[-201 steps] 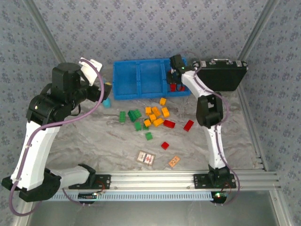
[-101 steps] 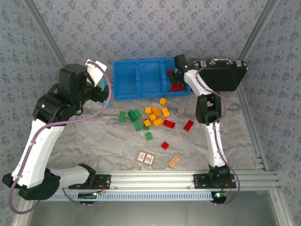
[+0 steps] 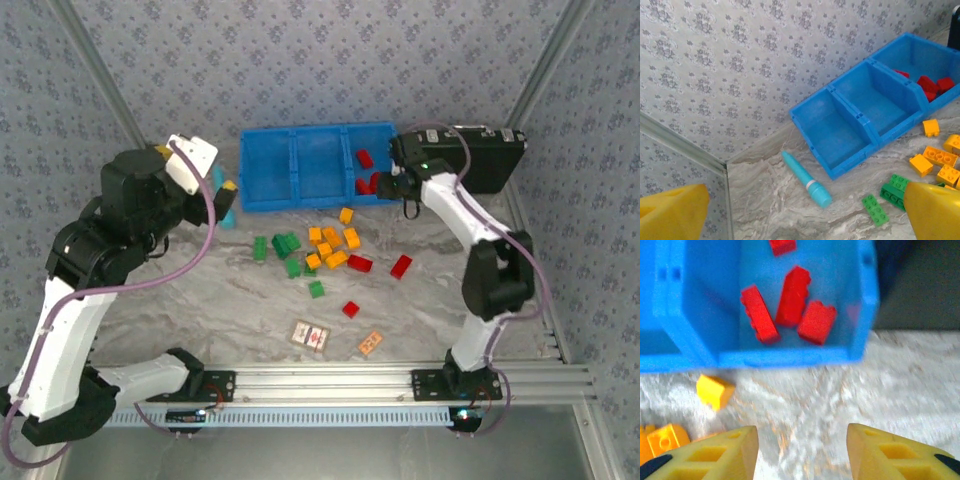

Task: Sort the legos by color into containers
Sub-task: Place the lego in the container, then pick up the lego from the middle-right of the table.

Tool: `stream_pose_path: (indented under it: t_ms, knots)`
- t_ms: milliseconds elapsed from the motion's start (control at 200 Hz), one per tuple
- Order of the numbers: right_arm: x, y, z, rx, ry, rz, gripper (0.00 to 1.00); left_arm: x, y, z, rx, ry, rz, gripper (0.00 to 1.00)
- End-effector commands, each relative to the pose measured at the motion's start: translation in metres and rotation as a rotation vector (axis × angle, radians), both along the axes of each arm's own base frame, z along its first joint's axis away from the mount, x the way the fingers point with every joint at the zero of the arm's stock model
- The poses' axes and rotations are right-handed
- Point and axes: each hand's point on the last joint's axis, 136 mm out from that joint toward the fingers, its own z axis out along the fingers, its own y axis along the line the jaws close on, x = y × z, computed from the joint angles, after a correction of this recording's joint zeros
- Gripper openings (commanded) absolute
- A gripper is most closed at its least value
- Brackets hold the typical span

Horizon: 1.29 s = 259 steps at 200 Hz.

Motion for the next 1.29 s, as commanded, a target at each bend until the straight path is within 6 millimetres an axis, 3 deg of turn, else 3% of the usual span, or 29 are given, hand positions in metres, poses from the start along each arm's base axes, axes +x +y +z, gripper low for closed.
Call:
stream_pose_path:
  t_ms: [0, 160, 285, 435, 630, 1080, 1200, 1290]
  knots:
    - [-0.043, -0.024, -0.022, 0.009, 0.058, -0.112, 0.51, -0.01, -0.003, 0.009, -0.057, -0.024, -0.036, 1.0]
    - [-0.109, -0.044, -0.058, 0.049, 0.14, -0.243, 0.52, -0.016, -0.002, 0.011, -0.073, -0.03, -0.047, 1.0]
    - [-0.136, -0.049, -0.074, 0.123, 0.141, -0.316, 0.55, -0.017, -0.003, 0.008, -0.079, -0.024, -0.055, 1.0]
    - [-0.151, -0.043, -0.097, 0.225, 0.183, -0.367, 0.62, -0.017, -0.004, 0.005, -0.08, -0.019, -0.058, 1.0]
    - [-0.15, -0.037, -0.114, 0.307, 0.18, -0.403, 0.67, -0.02, -0.001, 0.004, -0.078, -0.023, -0.05, 1.0]
    - [-0.121, -0.028, -0.137, 0.39, 0.206, -0.425, 0.69, -0.012, 0.0, -0.004, -0.036, -0.028, -0.03, 1.0]
    - [-0.12, -0.027, -0.148, 0.369, 0.238, -0.423, 0.66, -0.01, 0.001, -0.005, -0.023, -0.031, -0.024, 1.0]
    - [-0.118, -0.026, -0.154, 0.339, 0.257, -0.411, 0.58, -0.008, 0.001, -0.007, -0.011, -0.031, -0.016, 1.0]
